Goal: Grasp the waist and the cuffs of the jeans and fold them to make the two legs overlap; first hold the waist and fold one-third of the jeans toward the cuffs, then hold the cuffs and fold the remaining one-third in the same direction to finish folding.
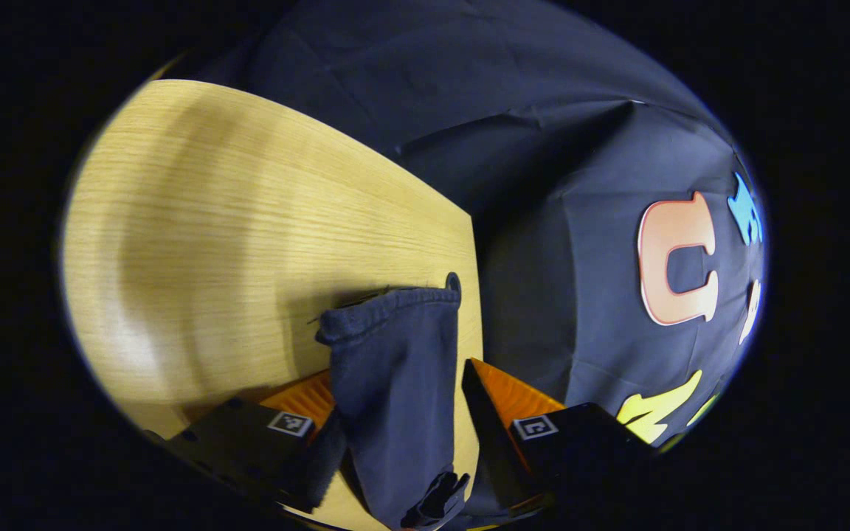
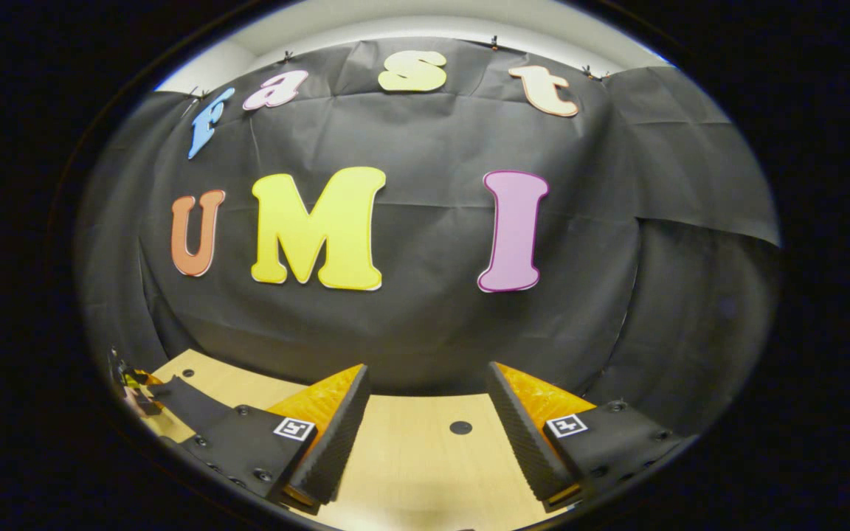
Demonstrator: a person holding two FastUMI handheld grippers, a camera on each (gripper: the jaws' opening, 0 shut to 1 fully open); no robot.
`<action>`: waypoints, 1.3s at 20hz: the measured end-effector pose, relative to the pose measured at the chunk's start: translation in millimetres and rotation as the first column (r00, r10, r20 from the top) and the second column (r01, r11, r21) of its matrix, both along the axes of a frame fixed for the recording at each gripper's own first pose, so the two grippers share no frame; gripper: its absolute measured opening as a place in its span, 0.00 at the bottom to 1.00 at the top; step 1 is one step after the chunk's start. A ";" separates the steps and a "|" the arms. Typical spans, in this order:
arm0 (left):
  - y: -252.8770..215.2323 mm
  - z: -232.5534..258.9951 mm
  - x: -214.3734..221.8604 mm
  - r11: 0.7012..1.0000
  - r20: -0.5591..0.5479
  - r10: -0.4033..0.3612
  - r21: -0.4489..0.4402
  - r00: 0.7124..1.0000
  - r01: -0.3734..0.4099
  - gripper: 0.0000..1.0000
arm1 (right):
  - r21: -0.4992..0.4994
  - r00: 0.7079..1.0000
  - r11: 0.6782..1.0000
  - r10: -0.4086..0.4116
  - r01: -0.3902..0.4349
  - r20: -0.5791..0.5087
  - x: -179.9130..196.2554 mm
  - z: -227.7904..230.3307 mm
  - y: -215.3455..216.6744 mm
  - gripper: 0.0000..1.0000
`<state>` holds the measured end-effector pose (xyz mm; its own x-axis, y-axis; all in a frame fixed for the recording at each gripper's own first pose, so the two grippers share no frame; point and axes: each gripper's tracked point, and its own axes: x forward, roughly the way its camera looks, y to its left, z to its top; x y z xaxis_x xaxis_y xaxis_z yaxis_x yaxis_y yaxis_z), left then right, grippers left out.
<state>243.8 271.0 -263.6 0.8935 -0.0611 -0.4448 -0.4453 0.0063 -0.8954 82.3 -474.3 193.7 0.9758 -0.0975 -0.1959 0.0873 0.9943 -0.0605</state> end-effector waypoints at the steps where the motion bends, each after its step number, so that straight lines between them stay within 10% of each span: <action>1: 1.4 -7.4 -3.2 1.000 -0.034 -0.002 0.000 0.999 0.002 0.77 | -0.005 1.000 1.000 0.002 -0.002 -0.002 0.0 0.2 -0.3 0.97; 3: 1.6 -16.4 -7.7 1.000 -0.063 -0.010 -0.011 0.998 0.009 0.09 | -0.009 1.000 1.000 0.006 -0.007 -0.010 -1.5 -1.8 0.2 0.97; 14: -2.1 25.6 -13.7 0.974 -0.037 -0.059 0.215 0.998 0.066 0.05 | 0.019 1.000 1.000 0.019 -0.019 -0.005 -4.5 -1.4 -0.3 0.98; 26: -41.6 142.3 -6.8 0.850 0.083 -0.183 0.515 0.980 0.115 0.05 | 0.052 1.000 0.998 0.030 -0.030 0.003 -7.1 -1.0 0.2 0.97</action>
<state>237.0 229.4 -121.3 0.9415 0.0044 -0.3370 -0.2881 0.5297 -0.7978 75.2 -474.2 192.8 0.9785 -0.0580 -0.1980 0.0576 0.9983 -0.0080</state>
